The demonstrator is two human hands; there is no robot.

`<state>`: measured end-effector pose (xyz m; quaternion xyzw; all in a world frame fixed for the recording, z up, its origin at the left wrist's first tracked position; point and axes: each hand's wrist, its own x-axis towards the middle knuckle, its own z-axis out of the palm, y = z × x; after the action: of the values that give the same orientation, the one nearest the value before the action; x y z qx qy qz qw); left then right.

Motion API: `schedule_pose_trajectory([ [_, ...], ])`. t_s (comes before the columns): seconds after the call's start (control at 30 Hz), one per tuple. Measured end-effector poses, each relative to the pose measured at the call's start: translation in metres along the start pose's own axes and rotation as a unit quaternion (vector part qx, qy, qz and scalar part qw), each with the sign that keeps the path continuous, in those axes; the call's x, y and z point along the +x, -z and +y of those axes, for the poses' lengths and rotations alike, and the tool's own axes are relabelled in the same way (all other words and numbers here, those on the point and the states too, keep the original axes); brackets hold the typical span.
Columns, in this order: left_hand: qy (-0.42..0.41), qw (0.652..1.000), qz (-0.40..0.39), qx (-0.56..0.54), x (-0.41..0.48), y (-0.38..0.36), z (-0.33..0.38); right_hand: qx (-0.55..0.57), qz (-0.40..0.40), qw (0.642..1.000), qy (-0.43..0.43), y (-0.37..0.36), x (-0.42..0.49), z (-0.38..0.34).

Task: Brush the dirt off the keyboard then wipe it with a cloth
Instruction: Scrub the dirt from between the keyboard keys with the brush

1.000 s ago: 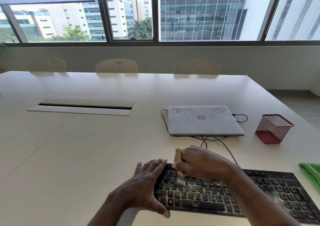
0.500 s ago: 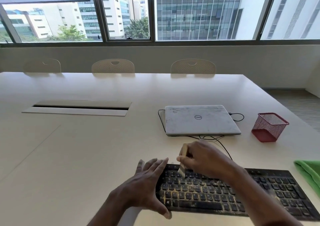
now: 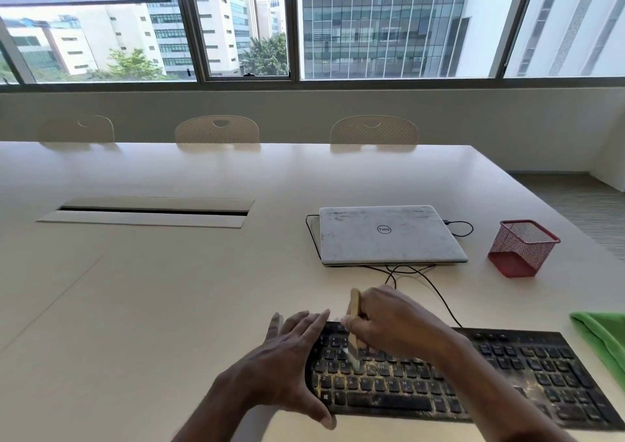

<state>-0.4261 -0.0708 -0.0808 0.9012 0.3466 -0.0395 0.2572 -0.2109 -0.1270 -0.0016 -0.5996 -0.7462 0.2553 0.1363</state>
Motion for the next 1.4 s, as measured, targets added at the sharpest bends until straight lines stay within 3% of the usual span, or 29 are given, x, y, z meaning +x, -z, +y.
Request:
schedule_pose_trajectory([
  [0.2, -0.002, 1.0, 0.004, -0.001, 0.001, -0.002, -0.003, -0.019, 0.048, 0.999, 0.01, 0.004, 0.003, 0.002],
  [0.37, -0.006, 1.0, 0.007, -0.002, 0.001, -0.002, -0.002, -0.007, -0.014, 1.0, 0.009, 0.002, 0.0, 0.002],
  [0.53, -0.006, 1.0, 0.005, -0.005, 0.001, -0.002, -0.003, -0.023, 0.027, 0.999, 0.019, 0.006, 0.003, 0.004],
  [0.7, -0.008, 1.0, 0.003, -0.004, 0.002, -0.002, -0.002, -0.04, -0.039, 0.998, 0.028, 0.007, 0.003, 0.006],
  [0.83, -0.009, 1.0, 0.005, -0.004, 0.003, -0.003, -0.005, -0.028, -0.021, 0.997, 0.073, 0.013, 0.003, 0.001],
  [0.9, -0.008, 1.0, 0.008, 0.0, 0.003, -0.004, -0.006, -0.01, -0.051, 0.994, 0.093, 0.012, 0.002, -0.006],
  [1.0, -0.008, 1.0, 0.007, -0.003, 0.003, -0.004, -0.006, -0.039, -0.085, 0.992, 0.08, 0.008, -0.001, -0.001],
  [1.1, -0.007, 1.0, 0.008, -0.002, 0.001, -0.003, -0.004, -0.066, -0.068, 0.995, 0.036, 0.013, -0.002, 0.007],
  [1.2, -0.01, 1.0, 0.011, -0.003, 0.001, -0.002, -0.003, -0.048, -0.04, 0.996, 0.066, 0.016, -0.001, 0.005],
  [1.27, -0.013, 1.0, 0.013, -0.004, 0.002, -0.002, -0.003, -0.022, -0.054, 0.995, 0.08, 0.014, -0.002, 0.002],
  [1.4, -0.012, 1.0, 0.006, -0.002, 0.001, -0.001, -0.002, -0.049, -0.087, 0.995, 0.027, 0.01, -0.004, 0.009],
])
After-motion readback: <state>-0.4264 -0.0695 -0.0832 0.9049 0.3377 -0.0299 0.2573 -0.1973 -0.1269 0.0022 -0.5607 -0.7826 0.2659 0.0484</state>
